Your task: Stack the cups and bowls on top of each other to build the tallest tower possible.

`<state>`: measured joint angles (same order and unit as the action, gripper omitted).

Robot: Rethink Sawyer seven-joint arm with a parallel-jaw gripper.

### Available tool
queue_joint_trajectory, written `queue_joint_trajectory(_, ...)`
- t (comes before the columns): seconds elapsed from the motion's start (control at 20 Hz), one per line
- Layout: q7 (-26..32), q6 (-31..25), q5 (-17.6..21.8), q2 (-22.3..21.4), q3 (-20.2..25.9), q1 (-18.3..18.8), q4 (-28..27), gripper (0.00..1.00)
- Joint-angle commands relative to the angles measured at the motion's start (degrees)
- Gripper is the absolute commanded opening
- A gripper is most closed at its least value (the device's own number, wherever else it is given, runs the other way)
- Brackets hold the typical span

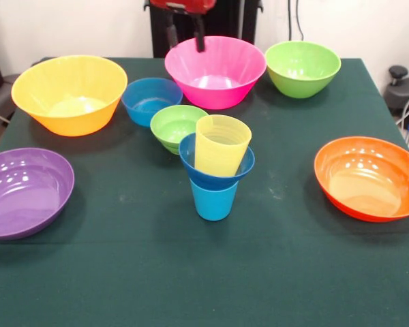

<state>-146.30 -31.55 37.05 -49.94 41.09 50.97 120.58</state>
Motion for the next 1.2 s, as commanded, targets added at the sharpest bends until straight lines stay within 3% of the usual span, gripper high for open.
queue_joint_trajectory(0.05,8.22,3.66,7.7,4.93,0.14,-4.21,2.37,1.0)
queue_joint_trajectory(0.6,10.4,3.99,14.79,8.76,-1.81,-3.12,-0.89,1.0)
queue_joint_trajectory(1.2,13.18,2.95,19.58,14.45,-0.49,-0.41,-5.24,1.0)
